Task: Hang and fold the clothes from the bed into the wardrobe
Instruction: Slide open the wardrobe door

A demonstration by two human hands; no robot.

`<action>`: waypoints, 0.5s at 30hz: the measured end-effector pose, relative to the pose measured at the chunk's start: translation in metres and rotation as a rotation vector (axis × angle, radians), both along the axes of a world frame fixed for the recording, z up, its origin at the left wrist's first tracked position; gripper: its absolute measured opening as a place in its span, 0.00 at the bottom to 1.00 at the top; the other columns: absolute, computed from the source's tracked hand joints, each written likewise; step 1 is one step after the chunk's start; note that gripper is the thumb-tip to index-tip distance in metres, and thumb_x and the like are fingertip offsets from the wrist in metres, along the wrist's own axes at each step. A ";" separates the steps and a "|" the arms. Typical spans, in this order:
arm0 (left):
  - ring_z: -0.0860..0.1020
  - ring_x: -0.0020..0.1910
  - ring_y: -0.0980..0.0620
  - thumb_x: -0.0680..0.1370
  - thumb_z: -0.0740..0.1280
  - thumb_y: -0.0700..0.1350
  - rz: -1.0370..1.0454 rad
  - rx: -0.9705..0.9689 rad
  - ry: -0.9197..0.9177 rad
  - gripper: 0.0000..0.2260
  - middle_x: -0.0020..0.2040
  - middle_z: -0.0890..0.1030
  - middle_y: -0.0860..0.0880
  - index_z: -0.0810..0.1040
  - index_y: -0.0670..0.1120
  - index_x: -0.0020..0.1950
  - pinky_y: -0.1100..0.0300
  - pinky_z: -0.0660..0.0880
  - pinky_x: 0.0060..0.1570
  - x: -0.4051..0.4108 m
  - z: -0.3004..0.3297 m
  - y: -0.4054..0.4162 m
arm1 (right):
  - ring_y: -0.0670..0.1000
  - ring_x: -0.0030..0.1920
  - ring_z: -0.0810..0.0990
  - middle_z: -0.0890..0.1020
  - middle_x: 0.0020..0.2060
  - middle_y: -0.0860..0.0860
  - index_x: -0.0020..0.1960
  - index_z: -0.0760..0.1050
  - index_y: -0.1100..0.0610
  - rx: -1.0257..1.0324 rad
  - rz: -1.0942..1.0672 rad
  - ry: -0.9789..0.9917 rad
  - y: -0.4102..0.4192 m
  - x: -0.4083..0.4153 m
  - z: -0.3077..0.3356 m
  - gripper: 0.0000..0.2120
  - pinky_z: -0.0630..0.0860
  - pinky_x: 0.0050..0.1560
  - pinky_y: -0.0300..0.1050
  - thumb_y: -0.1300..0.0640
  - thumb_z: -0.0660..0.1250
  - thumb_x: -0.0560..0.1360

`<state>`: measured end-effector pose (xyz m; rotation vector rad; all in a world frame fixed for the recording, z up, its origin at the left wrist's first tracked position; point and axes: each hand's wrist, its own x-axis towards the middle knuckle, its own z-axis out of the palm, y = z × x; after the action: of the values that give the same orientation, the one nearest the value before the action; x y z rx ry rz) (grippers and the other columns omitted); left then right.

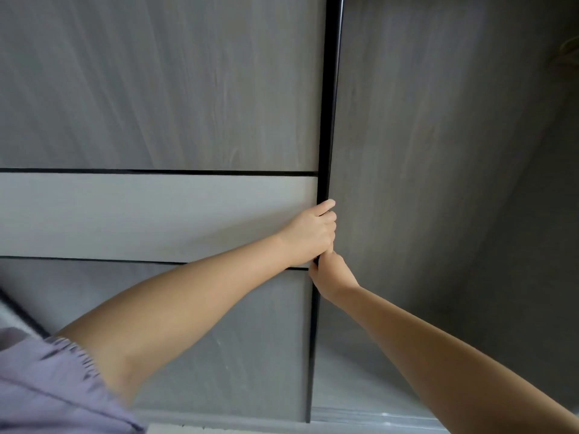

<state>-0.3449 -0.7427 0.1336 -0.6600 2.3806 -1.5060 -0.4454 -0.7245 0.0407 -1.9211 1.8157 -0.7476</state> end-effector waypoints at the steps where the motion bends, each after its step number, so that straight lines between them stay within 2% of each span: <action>1: 0.77 0.41 0.56 0.70 0.58 0.41 0.010 0.004 -0.005 0.15 0.34 0.79 0.60 0.82 0.56 0.36 0.56 0.68 0.67 0.003 -0.001 0.001 | 0.51 0.43 0.69 0.78 0.53 0.60 0.63 0.68 0.64 0.000 0.007 0.019 0.002 0.003 0.001 0.14 0.63 0.35 0.35 0.58 0.57 0.81; 4: 0.77 0.41 0.56 0.70 0.60 0.41 -0.015 0.007 0.011 0.13 0.35 0.79 0.59 0.82 0.56 0.37 0.56 0.68 0.68 0.008 -0.003 0.004 | 0.54 0.44 0.73 0.78 0.52 0.60 0.61 0.69 0.65 0.006 -0.010 0.019 0.003 0.008 0.003 0.14 0.67 0.42 0.42 0.57 0.56 0.81; 7: 0.77 0.42 0.55 0.70 0.59 0.41 -0.027 -0.011 0.042 0.14 0.35 0.79 0.59 0.82 0.55 0.38 0.56 0.68 0.68 0.008 -0.005 0.007 | 0.58 0.51 0.77 0.78 0.53 0.60 0.62 0.69 0.64 0.037 0.014 0.076 0.006 0.005 0.007 0.14 0.68 0.44 0.44 0.57 0.56 0.81; 11: 0.77 0.45 0.53 0.74 0.63 0.46 -0.055 0.030 0.052 0.08 0.39 0.81 0.58 0.83 0.54 0.42 0.55 0.65 0.69 0.007 -0.008 0.005 | 0.58 0.58 0.76 0.70 0.65 0.57 0.72 0.59 0.60 0.077 0.059 0.227 0.015 -0.009 0.013 0.21 0.71 0.48 0.46 0.55 0.56 0.81; 13: 0.77 0.42 0.53 0.73 0.66 0.52 -0.024 0.094 0.141 0.07 0.37 0.81 0.57 0.83 0.54 0.40 0.58 0.69 0.64 0.000 -0.008 0.005 | 0.59 0.60 0.74 0.67 0.68 0.55 0.72 0.59 0.57 0.054 0.060 0.305 0.020 -0.029 0.018 0.21 0.73 0.50 0.48 0.54 0.54 0.81; 15: 0.77 0.40 0.52 0.75 0.63 0.56 -0.030 0.112 0.294 0.11 0.36 0.80 0.56 0.82 0.53 0.40 0.59 0.71 0.56 -0.013 -0.007 0.010 | 0.58 0.63 0.72 0.67 0.69 0.54 0.73 0.61 0.55 0.024 -0.013 0.340 0.027 -0.057 0.026 0.21 0.74 0.55 0.51 0.53 0.54 0.81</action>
<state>-0.3576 -0.7329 0.1263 -0.8755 2.6776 -1.3539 -0.5025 -0.6970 0.0664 -2.1250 2.0205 -0.4174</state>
